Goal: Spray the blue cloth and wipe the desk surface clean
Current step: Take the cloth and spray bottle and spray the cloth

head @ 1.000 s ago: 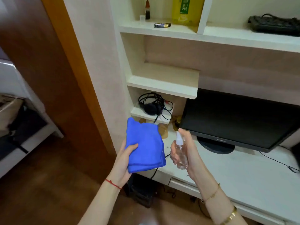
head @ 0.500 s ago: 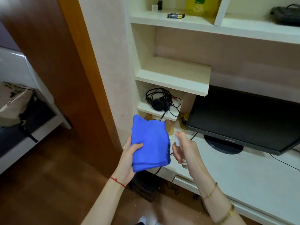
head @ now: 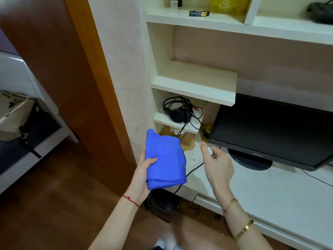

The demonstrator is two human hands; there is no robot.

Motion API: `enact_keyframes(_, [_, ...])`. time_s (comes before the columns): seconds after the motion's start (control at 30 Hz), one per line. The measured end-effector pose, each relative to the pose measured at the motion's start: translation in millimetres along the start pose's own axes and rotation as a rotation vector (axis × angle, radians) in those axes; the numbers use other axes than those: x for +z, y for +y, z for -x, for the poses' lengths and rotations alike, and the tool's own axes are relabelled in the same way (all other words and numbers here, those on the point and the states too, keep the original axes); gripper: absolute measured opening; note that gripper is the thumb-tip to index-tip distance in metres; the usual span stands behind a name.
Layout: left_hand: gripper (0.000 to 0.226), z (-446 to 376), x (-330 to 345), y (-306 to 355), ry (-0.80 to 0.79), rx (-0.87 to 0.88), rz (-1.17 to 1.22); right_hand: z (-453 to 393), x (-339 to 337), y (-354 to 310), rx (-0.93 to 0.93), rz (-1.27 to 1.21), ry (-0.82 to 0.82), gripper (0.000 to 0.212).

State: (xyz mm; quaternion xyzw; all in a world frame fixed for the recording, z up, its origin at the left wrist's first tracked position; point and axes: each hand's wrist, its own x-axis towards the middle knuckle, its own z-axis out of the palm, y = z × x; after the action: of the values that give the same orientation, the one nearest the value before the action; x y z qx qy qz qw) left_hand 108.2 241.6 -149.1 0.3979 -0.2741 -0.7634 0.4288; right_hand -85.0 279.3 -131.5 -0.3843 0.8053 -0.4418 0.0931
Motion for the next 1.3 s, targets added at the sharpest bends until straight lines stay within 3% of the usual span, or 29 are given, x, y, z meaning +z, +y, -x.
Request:
enact_keyframes(0.2, [0.052,-4.9,-3.8,2.5,-0.012,-0.022,0.018,1.3,1.5,2.9,0.014,-0.05,-0.038,0.076])
enact_keyframes(0.33, [0.053,-9.0,-7.4,3.2,-0.031,-0.046,0.059,8.5,0.8,1.0,0.005,-0.016,-0.051,0.069])
enact_keyframes(0.5, [0.05,-13.2,-7.7,4.3,-0.045,-0.04,0.091,15.9,2.9,4.6,-0.034,-0.027,-0.106,0.075])
enact_keyframes(0.63, [0.054,-15.7,-6.9,5.9,-0.048,-0.032,0.084,19.2,-0.8,3.0,-0.029,-0.011,-0.097,0.063])
enact_keyframes(0.9, [0.047,-17.7,-3.2,9.7,-0.088,-0.019,0.069,3.5,-2.6,-4.6,-0.031,-0.104,-0.076,0.08])
enact_keyframes(1.1, [0.059,-19.0,-2.8,10.1,-0.101,-0.007,-0.044,-15.9,1.5,-36.4,-0.074,-0.076,-0.05,0.053])
enact_keyframes(1.3, [0.055,-22.0,-3.2,8.7,-0.09,-0.006,-0.085,-14.2,9.6,-37.1,-0.134,-0.057,-0.112,0.064])
